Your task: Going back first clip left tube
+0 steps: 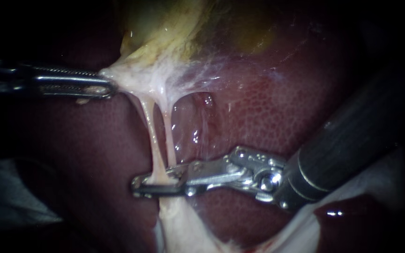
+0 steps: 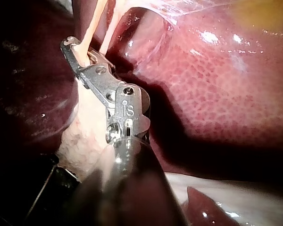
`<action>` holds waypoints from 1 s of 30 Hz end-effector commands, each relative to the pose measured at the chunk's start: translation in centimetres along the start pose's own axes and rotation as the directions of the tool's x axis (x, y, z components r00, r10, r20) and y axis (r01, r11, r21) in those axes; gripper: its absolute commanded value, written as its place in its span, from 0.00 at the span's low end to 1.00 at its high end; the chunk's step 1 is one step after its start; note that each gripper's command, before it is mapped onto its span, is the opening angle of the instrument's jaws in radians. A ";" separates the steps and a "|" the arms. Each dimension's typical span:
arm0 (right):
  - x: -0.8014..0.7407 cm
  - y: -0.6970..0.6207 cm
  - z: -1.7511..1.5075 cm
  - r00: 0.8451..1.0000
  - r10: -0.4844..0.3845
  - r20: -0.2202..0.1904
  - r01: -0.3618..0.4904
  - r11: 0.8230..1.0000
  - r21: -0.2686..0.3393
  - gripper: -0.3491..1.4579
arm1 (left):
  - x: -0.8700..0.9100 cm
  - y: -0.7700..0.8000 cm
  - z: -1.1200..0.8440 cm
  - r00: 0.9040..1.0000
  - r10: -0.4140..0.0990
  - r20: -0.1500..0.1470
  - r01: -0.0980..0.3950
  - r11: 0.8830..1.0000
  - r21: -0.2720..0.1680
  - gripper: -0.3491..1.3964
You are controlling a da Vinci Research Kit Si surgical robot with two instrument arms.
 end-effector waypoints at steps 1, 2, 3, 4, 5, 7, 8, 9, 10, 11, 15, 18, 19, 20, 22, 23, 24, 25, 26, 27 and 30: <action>-0.01 0.00 0.00 1.000 0.000 0.000 0.000 1.000 0.000 0.00 | 0.00 0.00 0.00 1.000 0.000 0.000 0.000 1.000 -0.001 0.00; -0.01 0.00 0.00 1.000 -0.001 0.001 0.001 1.000 0.001 0.00 | 0.00 0.00 0.00 1.000 0.000 0.000 0.000 1.000 -0.001 0.00; -0.01 0.01 0.01 1.000 -0.001 0.001 0.001 1.000 0.001 0.00 | 0.00 0.00 0.00 1.000 0.000 0.000 0.000 1.000 -0.001 0.00; -0.01 0.01 0.02 1.000 -0.001 0.001 0.001 1.000 0.001 0.04 | 0.00 0.00 0.00 1.000 0.000 0.000 0.000 1.000 -0.001 0.00; -0.02 0.01 0.03 1.000 -0.002 0.003 0.002 1.000 0.003 0.08 | 0.00 0.00 0.00 1.000 0.000 0.000 0.000 1.000 -0.001 0.00; -0.01 0.02 0.04 0.999 -0.032 -0.007 0.032 0.999 -0.022 0.24 | 0.00 0.00 0.00 1.000 0.000 0.000 0.000 1.000 -0.001 0.00; -0.01 0.03 0.05 0.999 -0.050 -0.013 0.050 0.998 -0.040 0.31 | 0.00 0.00 0.00 1.000 0.000 0.000 0.000 1.000 -0.001 0.00; 0.01 0.03 0.05 0.996 -0.085 -0.019 0.084 0.994 -0.064 0.37 | 0.00 0.00 0.00 1.000 0.001 0.000 -0.001 1.000 -0.001 0.00; 0.01 0.04 0.05 0.995 -0.097 -0.025 0.095 0.992 -0.083 0.40 | 0.00 0.00 0.00 1.000 0.001 0.000 -0.001 1.000 -0.001 0.00; 0.03 0.05 0.04 0.993 -0.114 -0.030 0.110 0.989 -0.103 0.43 | 0.00 0.00 0.00 1.000 0.001 0.000 -0.001 1.000 -0.001 0.00; 0.08 0.11 -0.02 0.979 -0.204 -0.009 0.199 0.964 -0.177 0.46 | 0.00 0.00 -0.01 1.000 0.001 0.000 -0.001 1.000 -0.001 0.00; 0.11 0.13 -0.10 0.962 -0.269 0.048 0.273 0.935 -0.225 0.47 | -0.01 0.00 -0.01 1.000 0.001 0.000 -0.001 1.000 -0.002 0.00; 0.11 0.13 -0.14 0.953 -0.293 0.069 0.301 0.924 -0.237 0.47 | -0.01 -0.01 -0.01 1.000 0.001 0.000 -0.001 1.000 -0.002 0.00; 0.11 0.12 -0.17 0.949 -0.303 0.084 0.314 0.917 -0.246 0.47 | -0.01 -0.01 -0.01 1.000 0.001 0.000 -0.001 1.000 -0.002 0.00; 0.11 0.10 -0.25 0.939 -0.329 0.104 0.345 0.901 -0.262 0.47 | -0.01 -0.01 -0.02 1.000 0.001 0.000 -0.001 1.000 -0.002 0.00; 0.12 0.08 -0.28 0.936 -0.336 0.107 0.352 0.898 -0.264 0.47 | -0.01 -0.01 -0.02 1.000 0.001 0.000 -0.001 1.000 -0.002 0.00; 0.13 0.07 -0.32 0.931 -0.348 0.111 0.365 0.893 -0.263 0.47 | -0.01 -0.01 -0.02 1.000 0.001 0.000 -0.001 1.000 -0.002 0.00; 0.14 0.04 -0.38 0.926 -0.360 0.115 0.377 0.887 -0.266 0.47 | -0.01 -0.01 -0.02 1.000 0.001 0.000 -0.001 1.000 -0.002 0.00; 0.15 0.02 -0.43 0.920 -0.372 0.119 0.391 0.883 -0.261 0.47 | -0.01 -0.01 -0.02 1.000 0.001 0.000 -0.001 1.000 -0.002 0.00; 0.16 -0.01 -0.48 0.917 -0.381 0.121 0.399 0.879 -0.259 0.47 | -0.01 -0.01 -0.02 1.000 0.001 0.000 -0.001 1.000 -0.002 0.00; 0.21 -0.12 -0.73 0.895 -0.426 0.134 0.447 0.861 -0.245 0.47 | -0.01 -0.01 -0.03 1.000 0.001 0.000 -0.001 1.000 -0.003 0.00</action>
